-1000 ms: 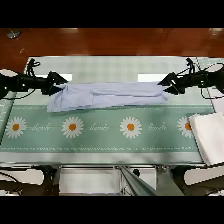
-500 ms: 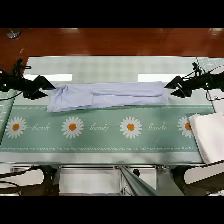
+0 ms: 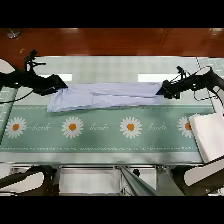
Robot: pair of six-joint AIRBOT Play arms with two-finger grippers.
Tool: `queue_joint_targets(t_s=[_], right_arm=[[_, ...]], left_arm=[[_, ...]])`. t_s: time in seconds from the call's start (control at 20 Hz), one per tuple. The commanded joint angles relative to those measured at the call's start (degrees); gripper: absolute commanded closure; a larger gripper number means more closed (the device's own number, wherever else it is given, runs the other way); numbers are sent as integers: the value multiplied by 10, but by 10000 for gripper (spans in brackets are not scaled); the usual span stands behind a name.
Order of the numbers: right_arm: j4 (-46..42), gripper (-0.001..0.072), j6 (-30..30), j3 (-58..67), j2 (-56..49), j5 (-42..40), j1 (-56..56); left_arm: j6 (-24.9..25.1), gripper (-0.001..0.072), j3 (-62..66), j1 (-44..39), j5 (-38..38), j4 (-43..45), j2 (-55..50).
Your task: Fold the shirts.
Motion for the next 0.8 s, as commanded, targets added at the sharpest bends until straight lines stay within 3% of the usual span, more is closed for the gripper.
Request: queue_joint_targets(t_s=[0.0,0.05,0.1,0.3,0.45,0.55,0.75], right_arm=[[13,692,1,26,11,66,8],[7,692,4,28,28,72,1],[-3,692,10,28,49,73,-7],[-57,692,2,-11,178,89,-30],[-60,692,-23,-132,325,77,-30],[-67,692,-21,-224,435,65,-30],[-85,692,29,-339,618,59,-30]], left_arm=[[9,225,2,-41,-4,1,1],[19,636,3,-42,-14,0,1],[32,685,4,-43,-24,-9,1],[94,685,4,-73,-41,-89,6],[100,685,3,-159,-6,-102,7],[100,685,3,-239,59,-102,3],[64,686,4,-391,259,-102,-40]])
